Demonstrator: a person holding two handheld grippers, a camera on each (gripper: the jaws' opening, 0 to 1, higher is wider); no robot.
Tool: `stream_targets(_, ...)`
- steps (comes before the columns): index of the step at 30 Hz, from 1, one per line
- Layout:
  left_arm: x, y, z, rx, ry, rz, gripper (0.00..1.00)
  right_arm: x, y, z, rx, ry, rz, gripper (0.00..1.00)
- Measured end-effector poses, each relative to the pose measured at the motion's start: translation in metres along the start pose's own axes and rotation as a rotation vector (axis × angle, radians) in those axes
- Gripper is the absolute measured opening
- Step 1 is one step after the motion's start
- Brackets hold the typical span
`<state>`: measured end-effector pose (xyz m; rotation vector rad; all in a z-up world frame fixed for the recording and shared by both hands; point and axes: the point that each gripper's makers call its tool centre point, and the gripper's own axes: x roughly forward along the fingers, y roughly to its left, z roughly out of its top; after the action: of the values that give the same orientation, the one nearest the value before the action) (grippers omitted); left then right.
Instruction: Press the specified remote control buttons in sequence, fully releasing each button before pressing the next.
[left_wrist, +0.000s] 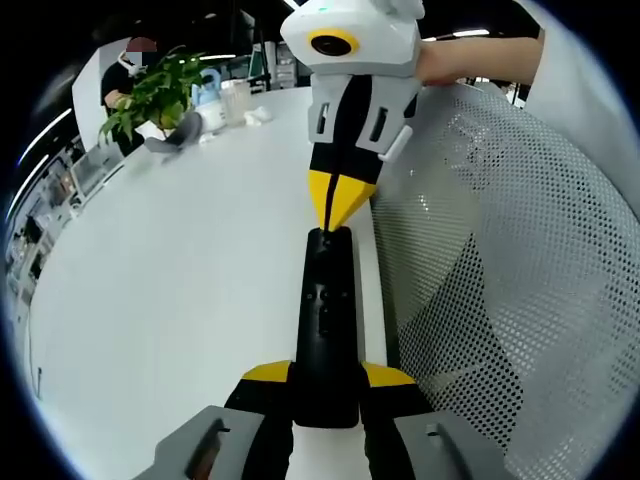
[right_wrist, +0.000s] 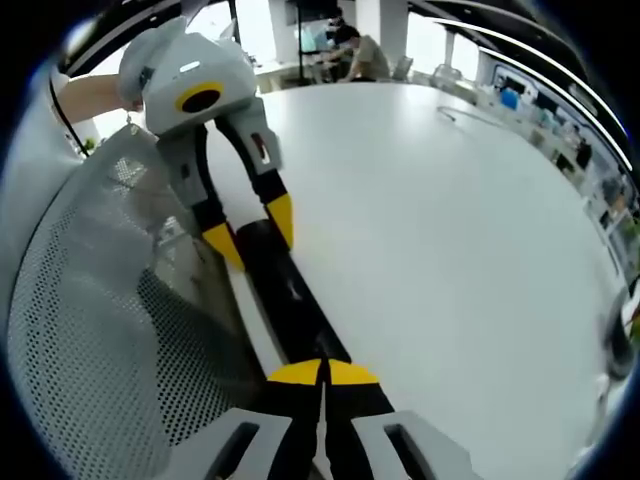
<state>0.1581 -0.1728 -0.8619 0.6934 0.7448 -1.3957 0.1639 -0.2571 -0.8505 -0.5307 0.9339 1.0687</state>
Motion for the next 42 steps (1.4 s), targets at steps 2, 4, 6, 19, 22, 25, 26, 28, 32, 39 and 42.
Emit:
stream_targets(2, 0.0001, -0.0001, -0.0001, -0.002, -0.002, 0.001, 0.24, 0.0001, -0.0002, -0.0001, 0.001, -0.001, 0.001, 0.0)
stream_targets(4, 0.0001, -0.0003, -0.0002, -0.004, -0.004, 0.002, 0.24, 0.0002, -0.0002, 0.0, -0.002, 0.0, 0.001, 0.0)
stream_targets(6, 0.0002, -0.0004, -0.0002, -0.006, -0.006, 0.003, 0.24, 0.0003, -0.0001, -0.0002, -0.005, 0.003, 0.001, 0.0)
stream_targets(19, 0.0001, -0.0003, 0.0, -0.011, -0.012, 0.005, 0.24, 0.0019, 0.0006, -0.0004, -0.067, 0.074, 0.019, 0.0)
stream_targets(22, -0.0005, -0.0002, -0.0004, -0.02, -0.032, 0.009, 0.24, 0.0023, 0.0007, -0.0007, -0.088, 0.093, 0.021, 0.0)
stream_targets(25, -0.0004, -0.0005, -0.0001, -0.027, -0.055, 0.016, 0.24, 0.0031, 0.0007, -0.0012, -0.113, 0.117, 0.026, 0.0)
stream_targets(26, -0.0003, -0.0008, 0.0001, -0.028, -0.059, 0.017, 0.25, 0.0034, 0.0007, -0.0013, -0.119, 0.124, 0.026, 0.0)
stream_targets(28, -0.0003, -0.0005, 0.0003, -0.034, -0.069, 0.02, 0.25, 0.0034, 0.0011, -0.0012, -0.139, 0.143, 0.028, 0.0)
stream_targets(32, -0.0006, -0.0006, 0.0002, -0.036, -0.086, 0.021, 0.25, 0.0042, 0.0015, -0.0016, -0.187, 0.181, 0.028, 0.0)
stream_targets(39, -0.0013, -0.0011, 0.0003, -0.047, -0.145, 0.029, 0.25, 0.0039, 0.001, -0.0027, -0.235, 0.212, 0.036, 0.0)
stream_targets(42, -0.0014, -0.0012, 0.0006, -0.05, -0.167, 0.033, 0.25, 0.0039, 0.001, -0.0029, -0.243, 0.22, 0.041, 0.0)
